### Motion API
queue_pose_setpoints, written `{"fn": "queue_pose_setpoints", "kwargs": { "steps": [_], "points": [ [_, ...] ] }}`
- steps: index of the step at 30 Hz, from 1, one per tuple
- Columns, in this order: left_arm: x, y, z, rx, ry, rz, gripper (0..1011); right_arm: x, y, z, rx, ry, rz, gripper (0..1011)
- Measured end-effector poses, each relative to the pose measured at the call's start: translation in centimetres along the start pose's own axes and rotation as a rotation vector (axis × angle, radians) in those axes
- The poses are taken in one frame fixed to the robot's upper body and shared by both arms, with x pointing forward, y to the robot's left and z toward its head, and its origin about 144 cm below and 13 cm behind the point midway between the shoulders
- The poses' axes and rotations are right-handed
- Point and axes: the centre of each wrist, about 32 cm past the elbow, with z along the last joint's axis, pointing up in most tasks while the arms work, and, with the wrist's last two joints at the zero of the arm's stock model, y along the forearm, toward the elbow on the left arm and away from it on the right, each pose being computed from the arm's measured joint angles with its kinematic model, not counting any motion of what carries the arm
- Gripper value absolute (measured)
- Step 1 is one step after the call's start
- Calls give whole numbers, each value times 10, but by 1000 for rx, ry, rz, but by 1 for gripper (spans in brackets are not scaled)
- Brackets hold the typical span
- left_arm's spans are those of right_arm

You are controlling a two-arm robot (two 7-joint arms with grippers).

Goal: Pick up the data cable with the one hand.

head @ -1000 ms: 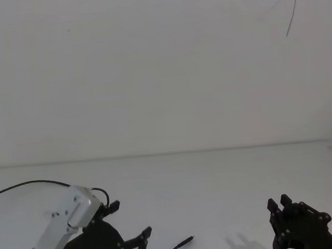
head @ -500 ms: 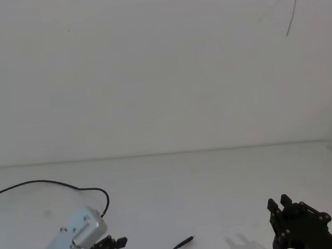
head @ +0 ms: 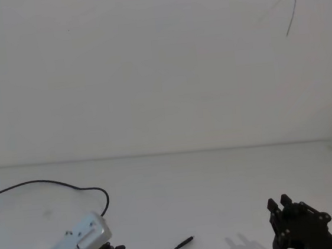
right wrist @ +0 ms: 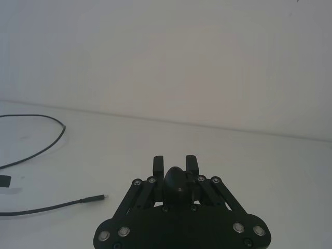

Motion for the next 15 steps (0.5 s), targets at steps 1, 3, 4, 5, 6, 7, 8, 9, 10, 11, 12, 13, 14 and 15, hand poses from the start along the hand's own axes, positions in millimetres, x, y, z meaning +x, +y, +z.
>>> {"fn": "queue_pose_setpoints", "kwargs": {
  "steps": [1, 3, 4, 5, 6, 7, 8, 9, 10, 11, 12, 13, 14, 15],
  "points": [
    [0, 0, 0, 5, -3, 3, 1001, 0, 0, 0, 0, 0, 0, 251],
    [1, -1, 1, 9, -5, 5, 1001, 0, 0, 0, 0, 0, 0, 251],
    [1, -1, 1, 11, -7, 7, 1000, 0, 0, 0, 0, 0, 0, 251],
    [1, -2, 1, 14, -9, 9, 972, 0, 0, 0, 0, 0, 0, 251],
    [1, -2, 1, 16, -10, 10, 963, 0, 0, 0, 0, 0, 0, 251],
    [1, -2, 2, 18, -12, 12, 949, 0, 0, 0, 0, 0, 0, 251],
    [1, -2, 2, 20, -13, 13, 926, 0, 0, 0, 0, 0, 0, 251],
    [2, -3, 2, 21, -13, 14, 893, 0, 0, 0, 0, 0, 0, 251],
    [2, -3, 2, 22, -14, 14, 879, 0, 0, 0, 0, 0, 0, 251],
    [2, -3, 2, 24, -15, 16, 846, 0, 0, 0, 0, 0, 0, 251],
    [2, -3, 2, 25, -16, 16, 829, 0, 0, 0, 0, 0, 0, 251],
    [2, -3, 3, 26, -17, 17, 817, 0, 0, 0, 0, 0, 0, 251],
    [2, -3, 3, 26, -17, 17, 776, 0, 0, 0, 0, 0, 0, 251],
    [2, -3, 3, 27, -18, 18, 739, 0, 0, 0, 0, 0, 0, 251]
  ]
}}
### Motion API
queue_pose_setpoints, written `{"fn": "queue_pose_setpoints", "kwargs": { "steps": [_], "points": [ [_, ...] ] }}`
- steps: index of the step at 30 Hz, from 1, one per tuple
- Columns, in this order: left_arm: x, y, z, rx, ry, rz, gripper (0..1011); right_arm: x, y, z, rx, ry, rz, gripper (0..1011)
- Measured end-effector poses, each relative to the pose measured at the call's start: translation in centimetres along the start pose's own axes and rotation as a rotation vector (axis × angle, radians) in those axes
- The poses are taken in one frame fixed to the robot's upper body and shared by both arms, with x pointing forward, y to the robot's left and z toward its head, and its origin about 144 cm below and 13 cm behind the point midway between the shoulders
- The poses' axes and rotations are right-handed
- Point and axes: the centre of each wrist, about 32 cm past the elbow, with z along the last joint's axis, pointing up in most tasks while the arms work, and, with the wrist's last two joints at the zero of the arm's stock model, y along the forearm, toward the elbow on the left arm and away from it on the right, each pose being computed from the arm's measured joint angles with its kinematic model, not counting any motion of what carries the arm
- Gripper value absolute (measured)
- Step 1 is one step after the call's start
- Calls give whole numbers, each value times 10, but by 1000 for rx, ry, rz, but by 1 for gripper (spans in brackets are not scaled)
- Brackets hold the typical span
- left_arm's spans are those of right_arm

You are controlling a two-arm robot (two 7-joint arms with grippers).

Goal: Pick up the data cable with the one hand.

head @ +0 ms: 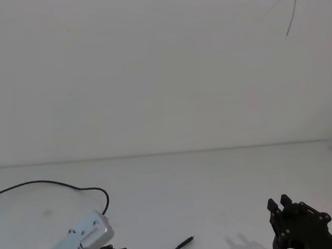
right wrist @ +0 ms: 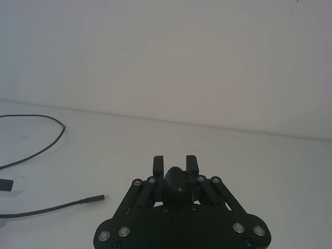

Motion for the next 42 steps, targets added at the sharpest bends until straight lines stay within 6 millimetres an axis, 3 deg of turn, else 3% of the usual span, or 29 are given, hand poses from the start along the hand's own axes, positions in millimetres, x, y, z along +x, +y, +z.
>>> {"fn": "queue_pose_setpoints", "kwargs": {
  "steps": [21, 42],
  "points": [
    [0, -1, 1, 9, -6, 6, 74, 0, 0, 0, 0, 0, 0, 251],
    [3, 1, 0, -67, 6, -6, 40, 0, 0, 0, 0, 0, 0, 251]
  ]
}}
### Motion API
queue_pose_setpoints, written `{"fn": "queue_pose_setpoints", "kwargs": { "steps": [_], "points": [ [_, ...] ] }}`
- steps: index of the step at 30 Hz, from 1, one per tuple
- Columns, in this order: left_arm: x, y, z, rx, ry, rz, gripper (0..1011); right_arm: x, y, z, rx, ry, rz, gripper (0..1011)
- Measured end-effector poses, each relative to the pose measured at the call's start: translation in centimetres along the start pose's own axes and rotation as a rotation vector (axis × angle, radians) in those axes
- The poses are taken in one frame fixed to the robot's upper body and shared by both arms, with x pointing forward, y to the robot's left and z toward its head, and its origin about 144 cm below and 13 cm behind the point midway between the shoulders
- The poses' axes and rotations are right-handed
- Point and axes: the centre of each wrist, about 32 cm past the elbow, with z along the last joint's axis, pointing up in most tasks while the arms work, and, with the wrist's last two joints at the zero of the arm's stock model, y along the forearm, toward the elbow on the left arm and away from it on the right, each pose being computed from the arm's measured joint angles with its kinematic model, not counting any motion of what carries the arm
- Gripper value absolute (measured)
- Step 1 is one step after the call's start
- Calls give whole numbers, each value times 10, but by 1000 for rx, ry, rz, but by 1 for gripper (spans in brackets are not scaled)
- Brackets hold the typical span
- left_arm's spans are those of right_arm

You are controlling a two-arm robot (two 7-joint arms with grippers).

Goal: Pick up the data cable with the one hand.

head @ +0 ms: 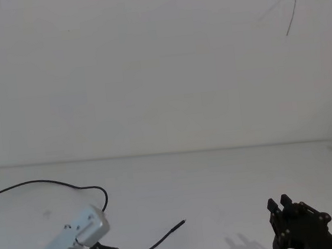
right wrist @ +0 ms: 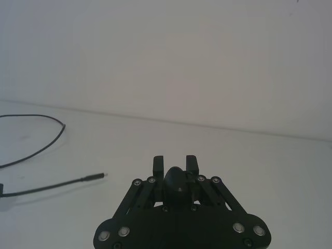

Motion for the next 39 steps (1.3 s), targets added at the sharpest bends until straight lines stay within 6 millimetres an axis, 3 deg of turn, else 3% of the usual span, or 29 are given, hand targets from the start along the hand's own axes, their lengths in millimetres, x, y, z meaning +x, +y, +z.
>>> {"fn": "queue_pose_setpoints", "kwargs": {
  "steps": [28, 39],
  "points": [
    [25, 31, -8, -377, 90, -154, 40, -1, 0, 0, 2, 1, 0, 251],
    [28, 37, -10, -435, 100, -184, 40, -7, 3, 12, 53, 6, 5, 251]
  ]
}}
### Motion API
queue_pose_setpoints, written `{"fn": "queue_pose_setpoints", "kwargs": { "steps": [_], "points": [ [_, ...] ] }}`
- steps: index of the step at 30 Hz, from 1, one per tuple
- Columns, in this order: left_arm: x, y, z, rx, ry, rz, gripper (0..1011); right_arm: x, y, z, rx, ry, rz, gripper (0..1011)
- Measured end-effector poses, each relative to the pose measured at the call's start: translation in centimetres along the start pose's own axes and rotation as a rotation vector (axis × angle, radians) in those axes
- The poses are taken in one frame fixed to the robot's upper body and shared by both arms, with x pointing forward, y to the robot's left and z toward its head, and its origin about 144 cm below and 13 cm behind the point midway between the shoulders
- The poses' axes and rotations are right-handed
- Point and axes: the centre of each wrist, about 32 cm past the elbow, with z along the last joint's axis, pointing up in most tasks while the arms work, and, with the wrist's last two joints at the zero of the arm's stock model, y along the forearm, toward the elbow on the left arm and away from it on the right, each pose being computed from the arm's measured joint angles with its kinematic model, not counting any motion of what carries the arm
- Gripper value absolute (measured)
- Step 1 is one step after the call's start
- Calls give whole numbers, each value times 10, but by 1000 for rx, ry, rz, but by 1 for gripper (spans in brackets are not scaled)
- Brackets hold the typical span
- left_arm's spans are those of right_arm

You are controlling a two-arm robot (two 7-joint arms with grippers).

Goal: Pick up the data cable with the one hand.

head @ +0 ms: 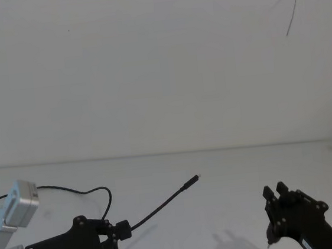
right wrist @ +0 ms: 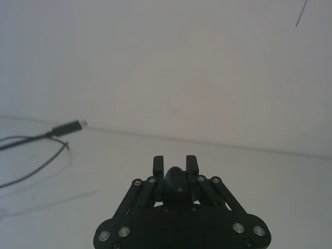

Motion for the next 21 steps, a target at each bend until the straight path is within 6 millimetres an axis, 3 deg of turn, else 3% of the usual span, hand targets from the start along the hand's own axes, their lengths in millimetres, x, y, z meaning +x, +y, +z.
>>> {"fn": "queue_pose_setpoints", "kwargs": {
  "steps": [21],
  "points": [
    [1, 4, 1, -35, 4, -19, 40, -20, 16, 46, 163, 33, 16, 251]
  ]
}}
